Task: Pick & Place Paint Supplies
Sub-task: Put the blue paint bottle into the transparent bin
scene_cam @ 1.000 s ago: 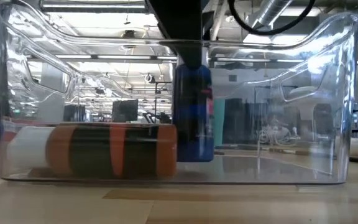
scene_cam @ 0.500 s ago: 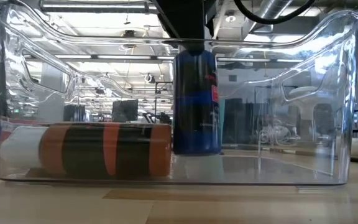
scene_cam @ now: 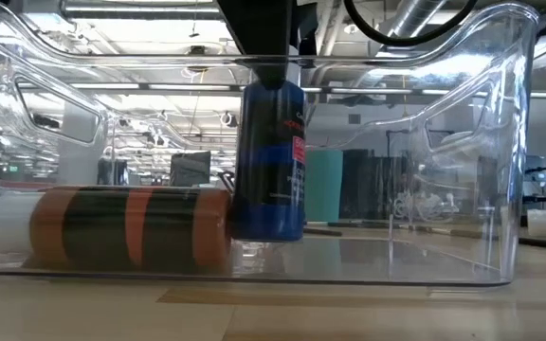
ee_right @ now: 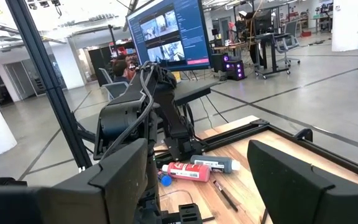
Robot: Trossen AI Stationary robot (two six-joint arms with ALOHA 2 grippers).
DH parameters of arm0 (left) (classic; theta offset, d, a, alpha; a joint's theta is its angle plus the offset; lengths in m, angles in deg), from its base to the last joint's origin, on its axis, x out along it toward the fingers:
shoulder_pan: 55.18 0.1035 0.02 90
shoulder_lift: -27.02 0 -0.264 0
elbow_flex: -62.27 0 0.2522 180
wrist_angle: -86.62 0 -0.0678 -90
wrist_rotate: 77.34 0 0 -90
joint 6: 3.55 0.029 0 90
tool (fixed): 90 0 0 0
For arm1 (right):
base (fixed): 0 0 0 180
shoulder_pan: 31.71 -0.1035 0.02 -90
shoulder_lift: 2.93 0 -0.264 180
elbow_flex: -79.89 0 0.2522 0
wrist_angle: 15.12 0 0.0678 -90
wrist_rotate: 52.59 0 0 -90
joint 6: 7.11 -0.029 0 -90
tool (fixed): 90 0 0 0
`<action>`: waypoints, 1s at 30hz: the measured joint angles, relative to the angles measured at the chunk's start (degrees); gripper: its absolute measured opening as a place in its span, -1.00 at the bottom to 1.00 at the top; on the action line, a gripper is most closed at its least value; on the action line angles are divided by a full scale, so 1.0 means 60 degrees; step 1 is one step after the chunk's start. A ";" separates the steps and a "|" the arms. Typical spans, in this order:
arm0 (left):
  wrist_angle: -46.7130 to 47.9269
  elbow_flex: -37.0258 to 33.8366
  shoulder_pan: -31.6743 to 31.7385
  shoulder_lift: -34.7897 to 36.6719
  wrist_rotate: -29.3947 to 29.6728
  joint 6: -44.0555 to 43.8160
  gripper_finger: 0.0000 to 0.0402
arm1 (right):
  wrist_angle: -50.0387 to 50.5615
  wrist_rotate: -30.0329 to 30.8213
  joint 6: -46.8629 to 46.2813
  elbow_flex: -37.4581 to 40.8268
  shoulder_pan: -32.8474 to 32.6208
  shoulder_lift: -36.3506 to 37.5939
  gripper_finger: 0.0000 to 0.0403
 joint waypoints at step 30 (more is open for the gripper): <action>0.0481 0.0000 0.1374 0.0051 0.1031 0.0561 -0.79 | 0.0211 0.0000 -0.0004 0.0000 0.0066 0.0000 0.34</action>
